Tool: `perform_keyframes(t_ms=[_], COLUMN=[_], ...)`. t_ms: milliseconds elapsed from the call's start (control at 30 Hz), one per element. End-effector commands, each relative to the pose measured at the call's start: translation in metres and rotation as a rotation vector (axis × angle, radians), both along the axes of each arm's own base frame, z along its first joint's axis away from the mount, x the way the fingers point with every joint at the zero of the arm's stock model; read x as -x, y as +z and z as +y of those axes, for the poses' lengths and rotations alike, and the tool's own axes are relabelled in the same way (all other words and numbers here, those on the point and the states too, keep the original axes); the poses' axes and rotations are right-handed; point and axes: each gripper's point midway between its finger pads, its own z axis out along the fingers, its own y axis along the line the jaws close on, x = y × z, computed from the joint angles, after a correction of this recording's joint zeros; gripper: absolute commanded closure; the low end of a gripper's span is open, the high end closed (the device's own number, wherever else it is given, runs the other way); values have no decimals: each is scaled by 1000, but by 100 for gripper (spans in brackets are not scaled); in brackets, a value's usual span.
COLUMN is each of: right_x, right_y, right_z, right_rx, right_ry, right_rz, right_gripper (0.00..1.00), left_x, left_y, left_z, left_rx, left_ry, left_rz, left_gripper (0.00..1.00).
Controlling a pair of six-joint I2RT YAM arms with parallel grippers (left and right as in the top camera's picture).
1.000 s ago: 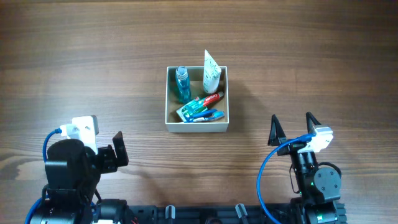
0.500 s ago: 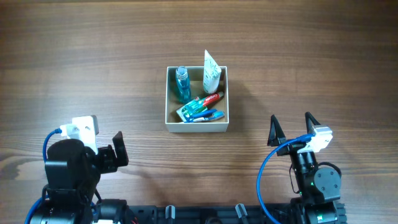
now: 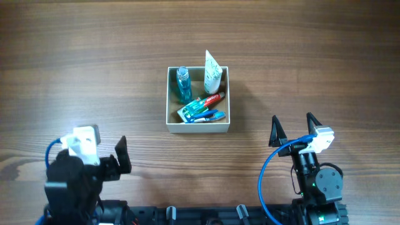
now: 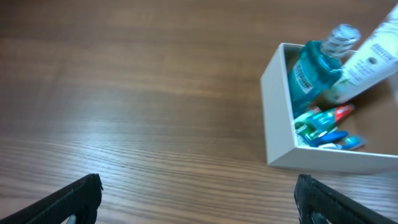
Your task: Pack container
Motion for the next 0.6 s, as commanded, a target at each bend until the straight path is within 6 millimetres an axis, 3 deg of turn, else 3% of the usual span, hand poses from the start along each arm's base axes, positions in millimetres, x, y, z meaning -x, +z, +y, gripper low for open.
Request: perform_keyframes(t_ms=[0, 133, 333, 567], right_x=[1, 1, 1, 1], right_y=[1, 1, 1, 1], right_z=[2, 2, 2, 2], right_rx=[16, 16, 16, 16], right_ry=[16, 16, 16, 16], right_rz=[-9, -9, -9, -8], right_gripper=[0, 0, 0, 0], left_x=[2, -10, -49, -67], left_y=[-27, -49, -57, -71], left_z=[-16, -24, -25, -15], left_rx=[65, 87, 82, 59], left_ry=[-71, -110, -119, -67], left_rz=[-64, -166, -419, -544], left_gripper=[0, 0, 0, 0])
